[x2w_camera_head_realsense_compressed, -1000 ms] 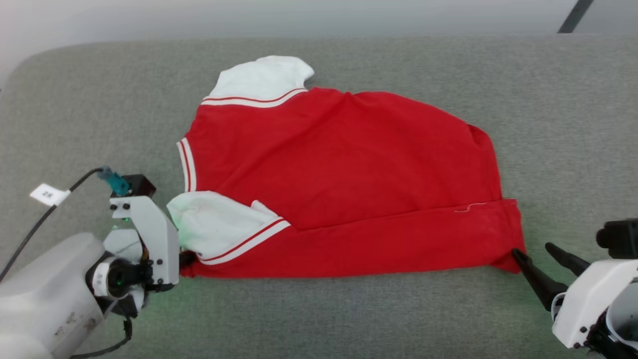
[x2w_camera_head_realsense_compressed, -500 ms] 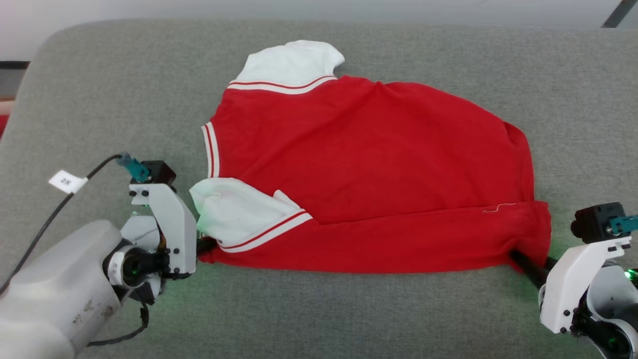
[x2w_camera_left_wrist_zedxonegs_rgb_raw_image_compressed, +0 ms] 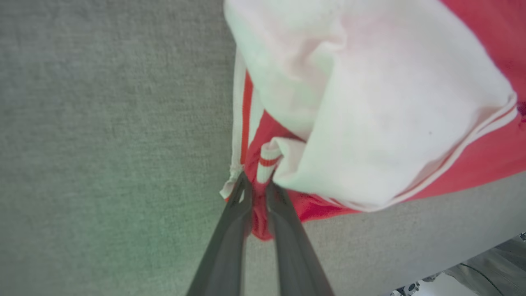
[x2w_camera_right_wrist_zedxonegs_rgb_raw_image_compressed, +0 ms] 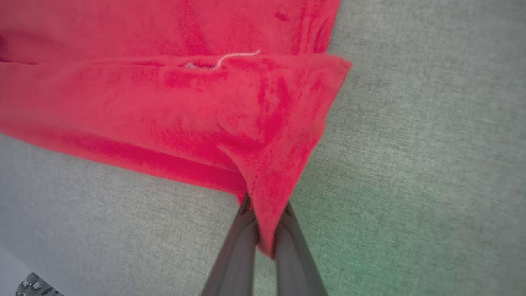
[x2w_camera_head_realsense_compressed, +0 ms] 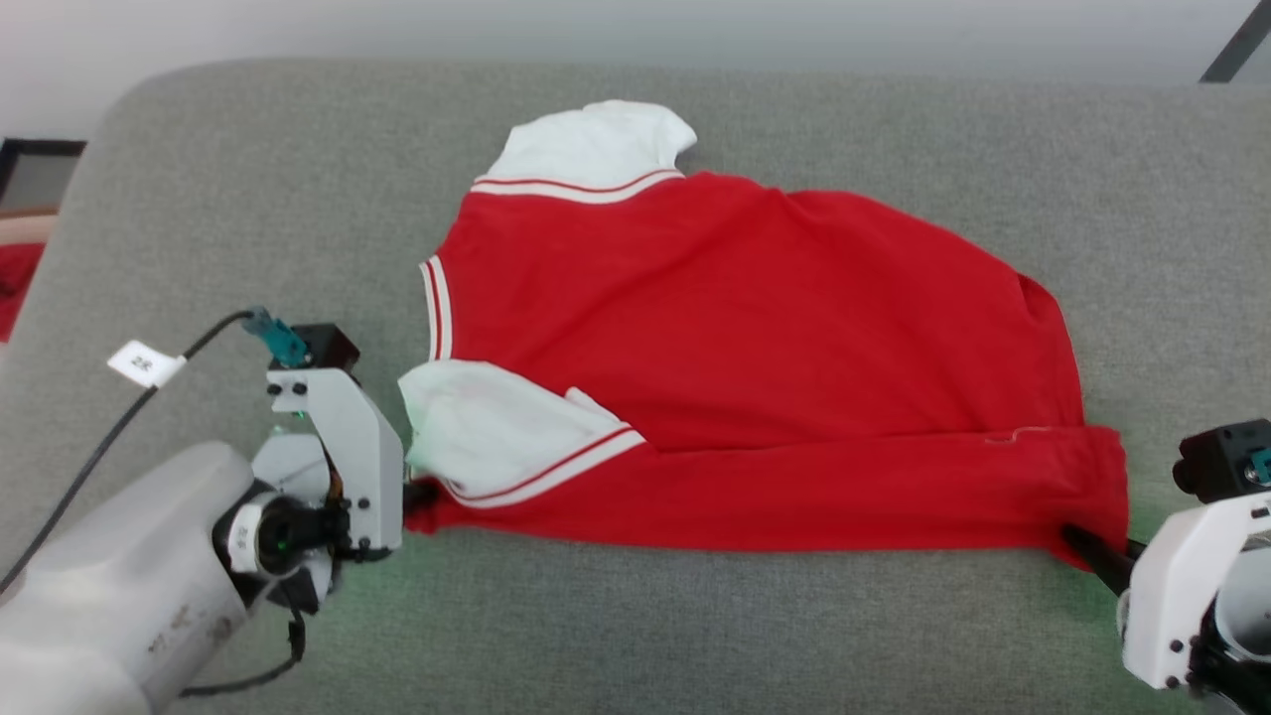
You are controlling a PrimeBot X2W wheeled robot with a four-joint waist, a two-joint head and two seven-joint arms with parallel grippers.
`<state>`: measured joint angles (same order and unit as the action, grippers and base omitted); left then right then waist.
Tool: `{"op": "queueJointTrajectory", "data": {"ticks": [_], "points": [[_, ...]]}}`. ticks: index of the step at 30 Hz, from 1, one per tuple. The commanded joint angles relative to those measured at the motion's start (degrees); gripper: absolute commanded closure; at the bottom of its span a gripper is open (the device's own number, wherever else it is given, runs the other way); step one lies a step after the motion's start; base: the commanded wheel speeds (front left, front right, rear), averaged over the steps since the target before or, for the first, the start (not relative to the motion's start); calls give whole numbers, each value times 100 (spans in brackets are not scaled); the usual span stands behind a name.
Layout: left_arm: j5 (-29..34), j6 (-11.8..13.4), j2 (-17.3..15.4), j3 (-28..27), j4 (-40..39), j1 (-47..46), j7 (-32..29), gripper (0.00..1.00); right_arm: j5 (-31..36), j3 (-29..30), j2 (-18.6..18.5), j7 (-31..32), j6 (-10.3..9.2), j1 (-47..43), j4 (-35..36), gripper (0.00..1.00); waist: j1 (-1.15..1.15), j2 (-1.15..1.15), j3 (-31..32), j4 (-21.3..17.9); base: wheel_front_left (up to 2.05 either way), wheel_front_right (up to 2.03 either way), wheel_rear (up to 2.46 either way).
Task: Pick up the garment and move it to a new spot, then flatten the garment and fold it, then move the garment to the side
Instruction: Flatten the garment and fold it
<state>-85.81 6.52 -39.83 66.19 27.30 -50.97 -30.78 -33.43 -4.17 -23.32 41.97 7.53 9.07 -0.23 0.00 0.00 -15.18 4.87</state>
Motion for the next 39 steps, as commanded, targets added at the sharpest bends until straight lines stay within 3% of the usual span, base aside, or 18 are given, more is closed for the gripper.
{"op": "queueJointTrajectory", "data": {"ticks": [1, 10, 18, 28, 39], "points": [[-43, 60, -11, 51, -65, 163, -68, 100, -9, 73, -75, 44, -8, -103, 35, 100, 0, 0, 97, 35, 0, 0, 0], [-40, 612, -470, 94, -994, 241, -329, 100, -64, 310, -163, 365, -8, -567, 544, 100, 0, 0, 400, 147, 0, 0, 0], [-99, 1023, -796, 151, -1792, 509, -362, 100, -90, 492, -23, 738, -8, -1034, 969, 100, 0, 0, 521, 188, 0, 0, 0], [-267, 1038, -727, 201, -1816, 948, -201, 100, -9, 355, 246, 784, -7, -1218, 899, 100, 0, 0, 439, 84, 0, 0, 0], [-327, 1006, -648, 302, -1677, 1219, -224, 100, -108, 228, 198, 782, -7, -1306, 739, 100, 0, 0, 401, 56, 0, 0, 0]]}}
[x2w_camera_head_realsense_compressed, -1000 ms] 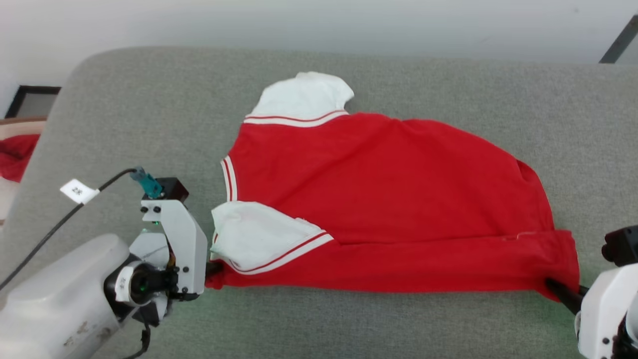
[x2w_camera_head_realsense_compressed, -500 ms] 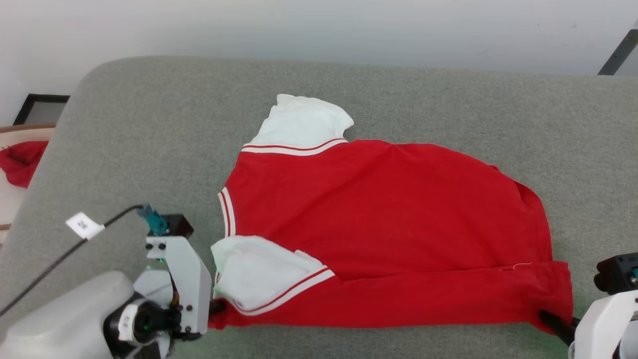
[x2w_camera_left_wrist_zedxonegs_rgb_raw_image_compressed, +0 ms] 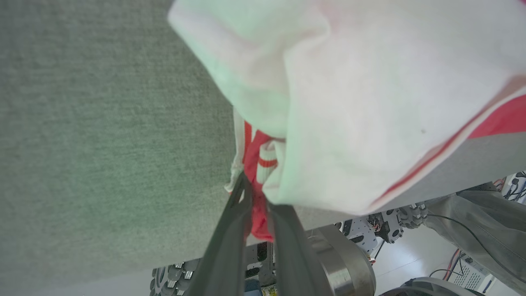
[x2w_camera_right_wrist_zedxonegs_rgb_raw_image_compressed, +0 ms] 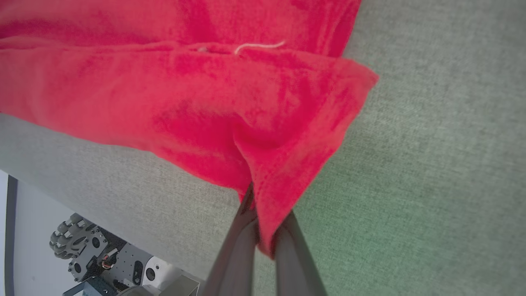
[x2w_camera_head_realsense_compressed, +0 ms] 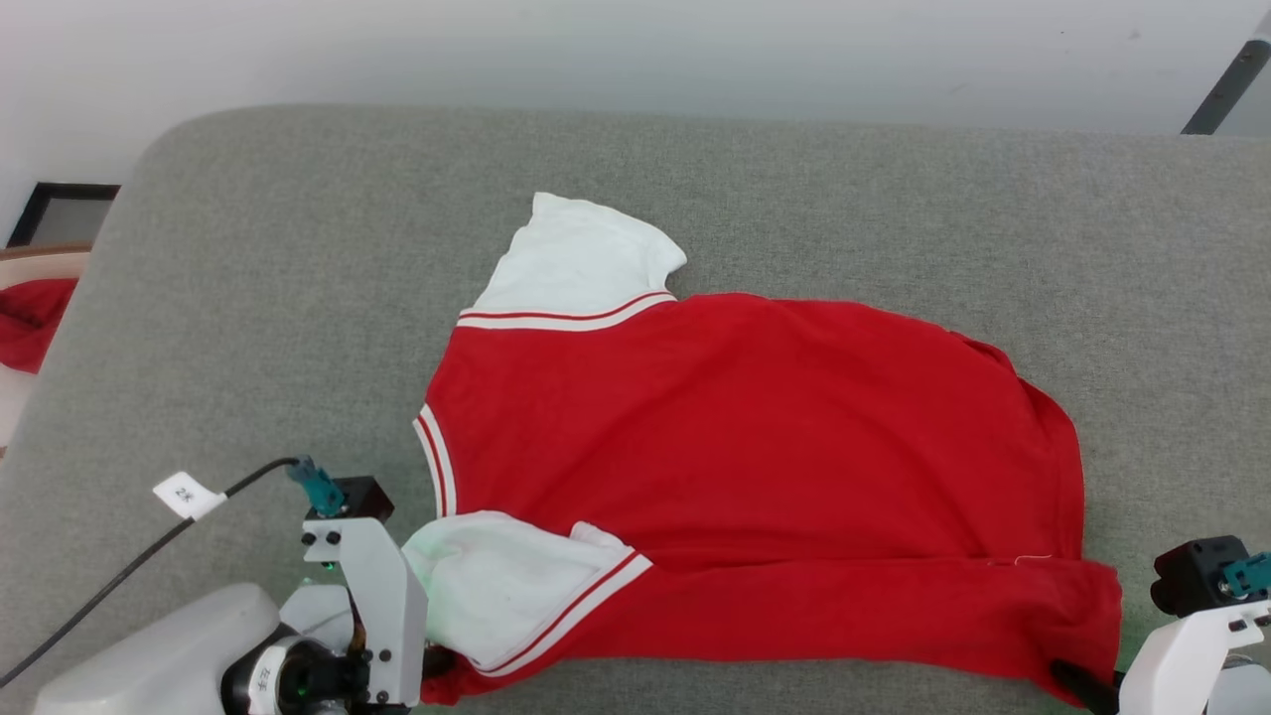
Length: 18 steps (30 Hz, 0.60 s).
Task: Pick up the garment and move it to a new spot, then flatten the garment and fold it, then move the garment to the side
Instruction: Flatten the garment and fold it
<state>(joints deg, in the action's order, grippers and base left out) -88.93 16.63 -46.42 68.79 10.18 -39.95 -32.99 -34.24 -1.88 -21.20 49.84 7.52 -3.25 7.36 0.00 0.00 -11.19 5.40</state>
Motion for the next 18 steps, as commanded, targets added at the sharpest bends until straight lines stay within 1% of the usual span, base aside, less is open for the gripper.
{"op": "queueJointTrajectory", "data": {"ticks": [1, 3, 5, 6, 7, 8, 9, 10, 11, 15, 16, 18], "points": [[-24, -8, 13, 51, 51, 141, -13, 100, -32, 3, -18, 8, -6, -78, -29, 100, 0, 0, 2, 3, 0, 0, 0], [-14, -24, 21, 65, 69, 162, -20, 100, -37, 9, -29, 24, -6, -83, -34, 100, 0, 0, 0, 9, 0, 0, 0], [-4, -38, 34, 54, 91, 173, 5, 93, -54, 18, -31, 28, -6, -99, -29, 100, 0, 0, 0, 17, 0, 0, 0], [-4, -31, 32, 50, 103, 176, 16, 85, -59, 15, -38, 32, -6, -99, -19, 100, 0, 0, 1, 20, 0, 0, 0], [20, -37, 26, 47, 111, 167, 34, 68, -61, 10, -47, 44, -6, -99, -6, 75, 0, 0, 3, 23, 0, 0, 0], [14, -33, 20, 24, 119, 158, 48, 54, -72, 10, -51, 47, -6, -97, 12, 52, 0, 0, 5, 25, 0, 0, 0], [16, -32, 11, 11, 112, 144, 56, 38, -97, 25, -50, 66, -6, -96, 31, 28, 0, 0, 11, 27, 0, 0, 0], [51, -39, -10, 13, 93, 119, 67, 13, -118, 41, -50, 85, -6, -100, 52, 12, 0, 0, 20, 27, 0, 0, 0], [55, -27, -36, 3, 71, 100, 71, 0, -129, 57, -48, 102, -6, -109, 86, 0, 0, 0, 29, 24, 0, 0, 0], [71, 17, -118, -32, -71, 51, 62, 0, -153, 153, -21, 113, -6, -147, 196, 0, 0, 0, 60, 14, 0, 0, 0], [106, 76, -230, -23, -192, 20, 29, 0, -154, 234, -4, 102, -6, -192, 300, 0, 0, 0, 87, -2, 0, 0, 0], [109, 142, -352, -64, -368, -14, 16, 0, -145, 296, 25, 117, -6, -239, 405, 0, 0, 0, 105, -24, 0, 0, 0]]}}
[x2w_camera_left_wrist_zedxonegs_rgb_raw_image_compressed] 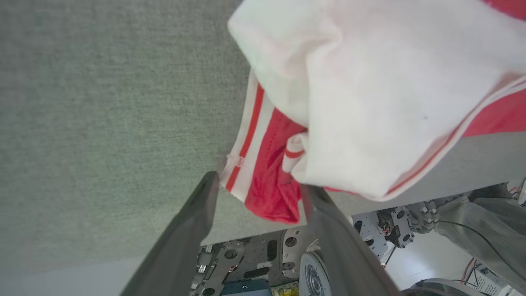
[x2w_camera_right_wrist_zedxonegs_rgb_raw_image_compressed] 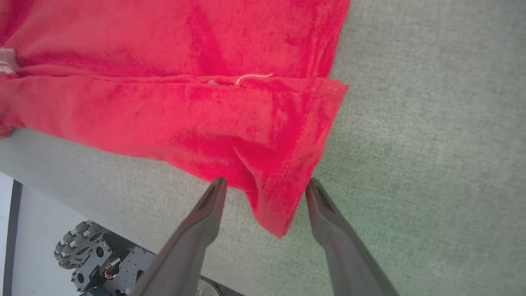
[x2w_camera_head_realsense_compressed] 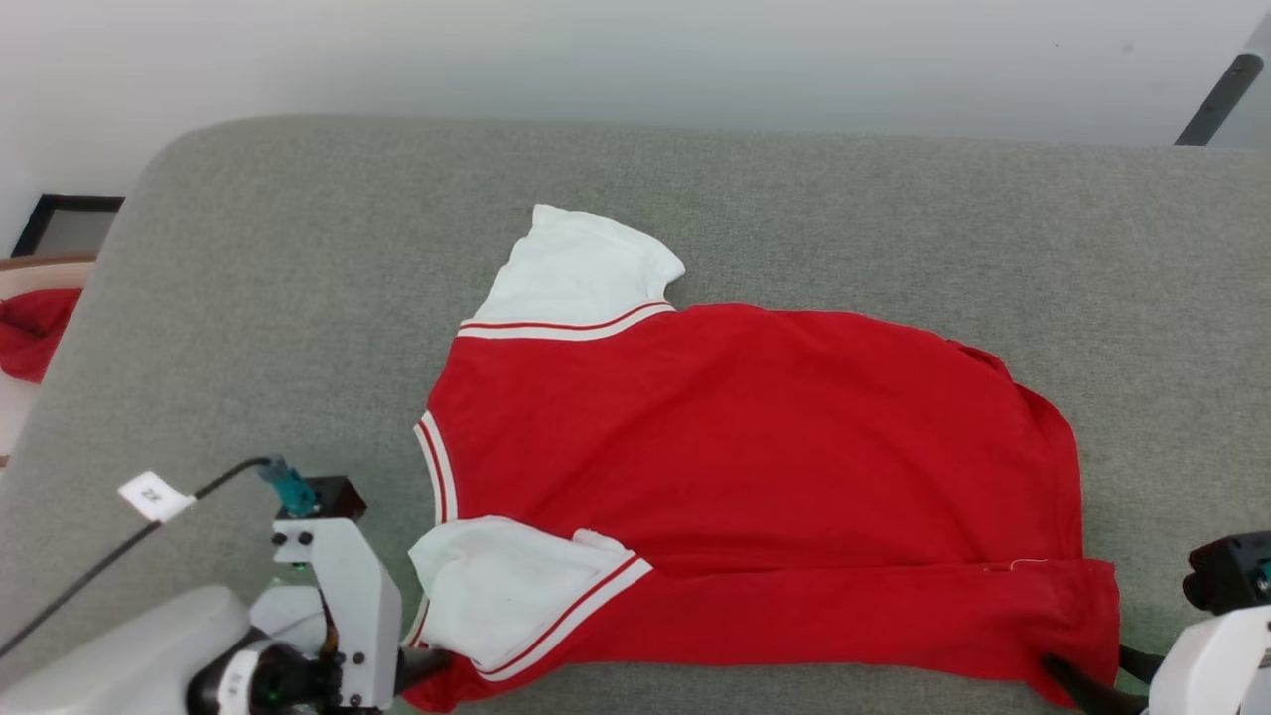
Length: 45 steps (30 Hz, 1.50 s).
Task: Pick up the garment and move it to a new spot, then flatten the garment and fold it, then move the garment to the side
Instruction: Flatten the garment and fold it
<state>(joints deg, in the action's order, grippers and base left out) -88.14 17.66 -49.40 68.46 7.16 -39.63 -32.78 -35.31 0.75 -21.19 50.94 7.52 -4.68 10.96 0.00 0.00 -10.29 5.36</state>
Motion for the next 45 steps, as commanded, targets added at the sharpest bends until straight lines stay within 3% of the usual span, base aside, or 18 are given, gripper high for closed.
{"op": "queueJointTrajectory", "data": {"ticks": [1, 8, 13, 23, 30, 35, 45], "points": [[77, 73, -123, -45, -155, -80, 7, 0, -47, 64, 42, 10, -6, -109, 106, 0, 0, 0, 19, -30, 0, 0, 0], [183, 295, -515, -259, -699, -393, 23, 0, 69, 209, 127, -231, -6, -136, 538, 0, 0, 0, -8, -129, 0, 0, 0], [533, 312, -660, -540, -753, -889, 280, 0, 366, 104, 156, -1209, -5, 180, 858, 0, 0, 0, -115, -332, 0, 0, 0], [1588, -519, -264, -918, 156, -1903, 1480, 0, 1153, -190, 178, -3529, -5, 922, 876, 0, 0, 0, -549, -816, 0, 0, 0], [1899, -1069, 142, -1072, 1194, -2487, 1965, 0, 1484, -340, 299, -4487, -5, 1290, 846, 0, 0, 0, -994, -1161, 0, 0, 0], [1909, -1338, 373, -1061, 1847, -2815, 1833, 0, 1598, -408, 393, -4768, -5, 1393, 773, 0, 0, 0, -1305, -1367, 0, 0, 0], [1923, -1662, 602, -826, 2967, -3315, 984, 0, 1568, -549, 549, -4927, -5, 1581, 614, 0, 0, 0, -1711, -1643, 0, 0, 0]]}}
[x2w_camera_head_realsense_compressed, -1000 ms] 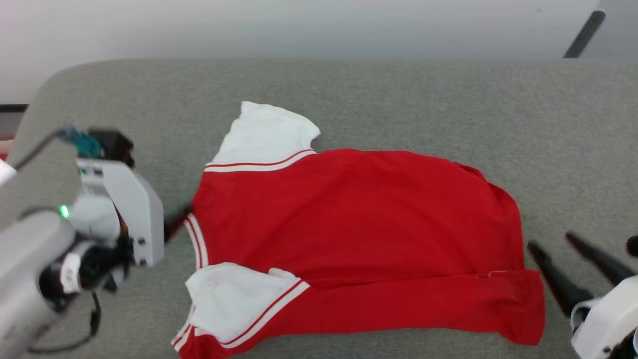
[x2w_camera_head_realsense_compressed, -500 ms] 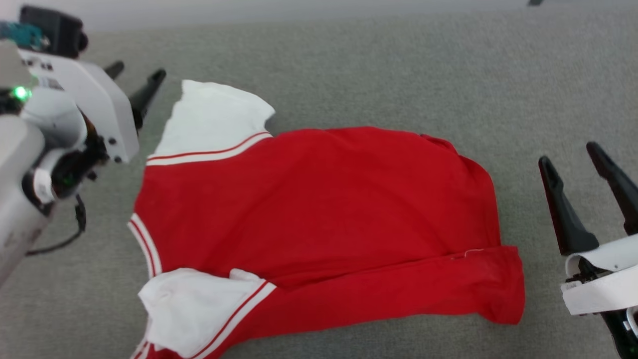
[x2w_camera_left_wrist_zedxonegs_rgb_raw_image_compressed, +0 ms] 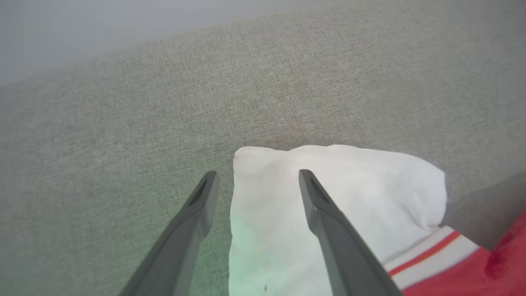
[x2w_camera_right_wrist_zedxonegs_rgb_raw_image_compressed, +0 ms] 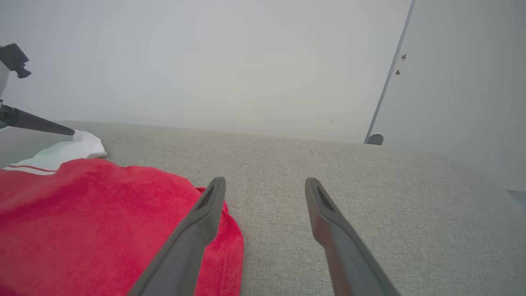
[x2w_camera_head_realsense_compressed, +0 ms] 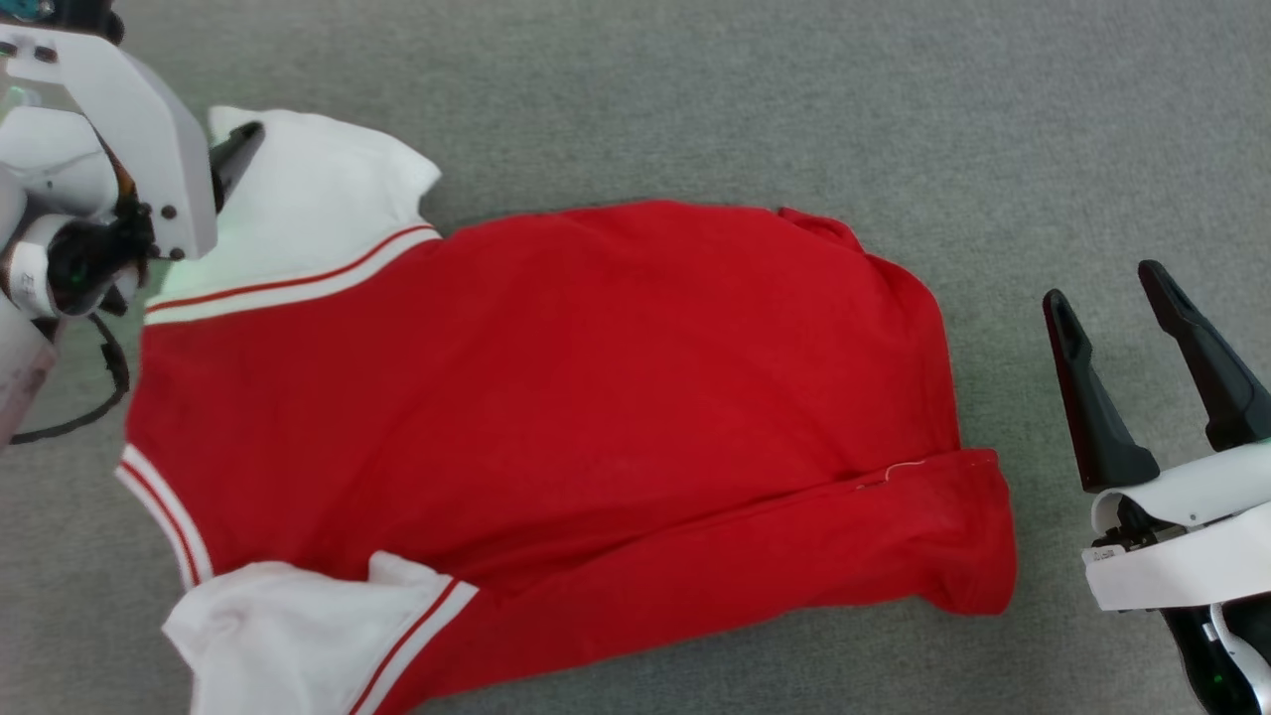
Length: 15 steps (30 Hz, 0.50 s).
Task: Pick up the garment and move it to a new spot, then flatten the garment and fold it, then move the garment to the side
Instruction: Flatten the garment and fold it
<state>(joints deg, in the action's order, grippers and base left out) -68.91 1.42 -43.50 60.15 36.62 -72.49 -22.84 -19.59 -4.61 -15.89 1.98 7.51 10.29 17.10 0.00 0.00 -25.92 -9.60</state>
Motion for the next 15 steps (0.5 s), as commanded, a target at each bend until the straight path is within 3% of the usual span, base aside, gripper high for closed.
{"op": "queueJointTrajectory", "data": {"ticks": [1, 13, 14, 15], "points": [[-30, -50, 38, 25, 126, -58, -115, 0, -13, -14, 28, -34, -4, 105, -17, 0, 0, 0, -168, -160, 0, 0, 0], [-252, -60, 446, 202, 1100, -229, -1177, 0, -157, 7, 69, 132, -4, 195, -90, 0, 0, 0, -316, -203, 0, 0, 0], [-313, -36, 491, 208, 1183, -196, -1298, 12, -176, 1, 62, 146, -4, 211, -95, 0, 0, 0, -319, -201, 0, 0, 0], [-362, -17, 536, 221, 1242, -174, -1436, 57, -230, -16, 68, 190, -4, 215, -119, 0, 0, 0, -320, -197, 0, 0, 0]]}}
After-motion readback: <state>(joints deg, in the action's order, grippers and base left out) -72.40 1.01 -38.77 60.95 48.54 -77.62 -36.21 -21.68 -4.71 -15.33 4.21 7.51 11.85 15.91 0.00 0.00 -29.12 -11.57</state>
